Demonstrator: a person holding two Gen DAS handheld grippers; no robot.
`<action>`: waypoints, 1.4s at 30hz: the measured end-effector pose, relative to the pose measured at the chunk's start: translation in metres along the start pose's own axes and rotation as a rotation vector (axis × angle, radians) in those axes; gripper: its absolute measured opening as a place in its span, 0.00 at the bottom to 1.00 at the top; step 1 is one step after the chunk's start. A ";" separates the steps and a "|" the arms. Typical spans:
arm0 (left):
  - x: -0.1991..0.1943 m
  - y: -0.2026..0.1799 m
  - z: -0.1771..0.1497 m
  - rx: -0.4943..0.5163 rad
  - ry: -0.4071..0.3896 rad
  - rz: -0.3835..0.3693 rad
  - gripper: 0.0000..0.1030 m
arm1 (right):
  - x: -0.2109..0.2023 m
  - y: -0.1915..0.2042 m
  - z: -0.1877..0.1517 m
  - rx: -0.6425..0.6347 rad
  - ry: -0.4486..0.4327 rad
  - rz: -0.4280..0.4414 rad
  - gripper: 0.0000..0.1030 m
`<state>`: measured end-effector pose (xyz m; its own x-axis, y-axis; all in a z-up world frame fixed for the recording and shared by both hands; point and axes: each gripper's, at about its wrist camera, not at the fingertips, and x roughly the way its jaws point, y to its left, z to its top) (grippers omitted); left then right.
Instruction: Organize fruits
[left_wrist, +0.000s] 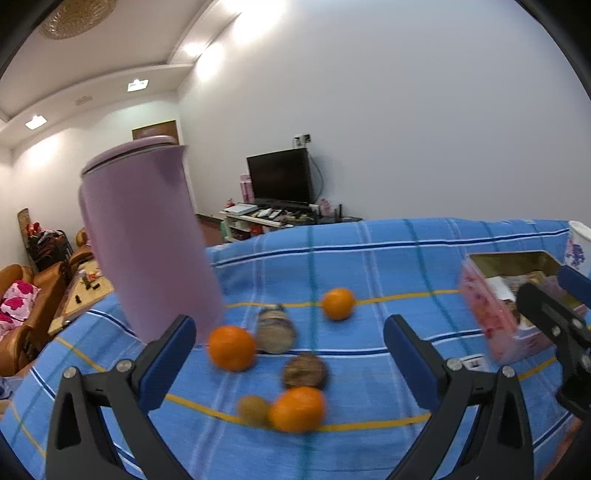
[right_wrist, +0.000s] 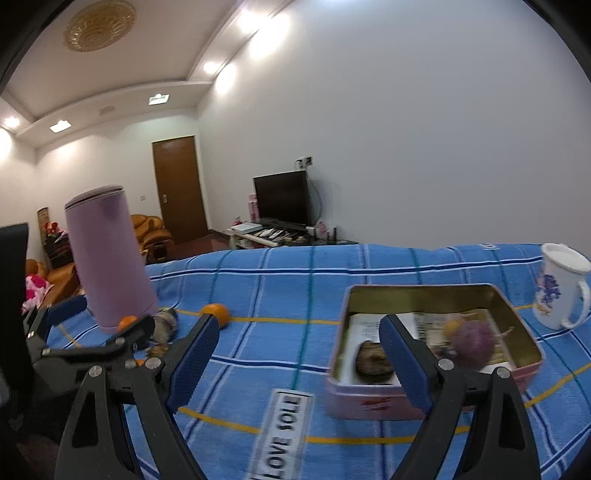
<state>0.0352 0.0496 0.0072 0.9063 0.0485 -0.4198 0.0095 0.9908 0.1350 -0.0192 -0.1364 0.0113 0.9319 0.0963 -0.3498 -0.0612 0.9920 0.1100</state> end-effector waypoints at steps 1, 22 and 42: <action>0.001 0.007 0.000 0.003 -0.002 0.011 1.00 | 0.002 0.005 0.000 -0.007 0.005 0.009 0.87; 0.054 0.121 -0.018 -0.103 0.179 0.179 1.00 | 0.086 0.124 -0.023 -0.155 0.403 0.295 0.84; 0.047 0.109 -0.016 -0.079 0.196 -0.017 1.00 | 0.112 0.121 -0.035 -0.115 0.544 0.362 0.44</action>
<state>0.0720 0.1619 -0.0126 0.8067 0.0474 -0.5890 -0.0156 0.9981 0.0589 0.0655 -0.0024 -0.0472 0.5336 0.4221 -0.7329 -0.4023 0.8889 0.2190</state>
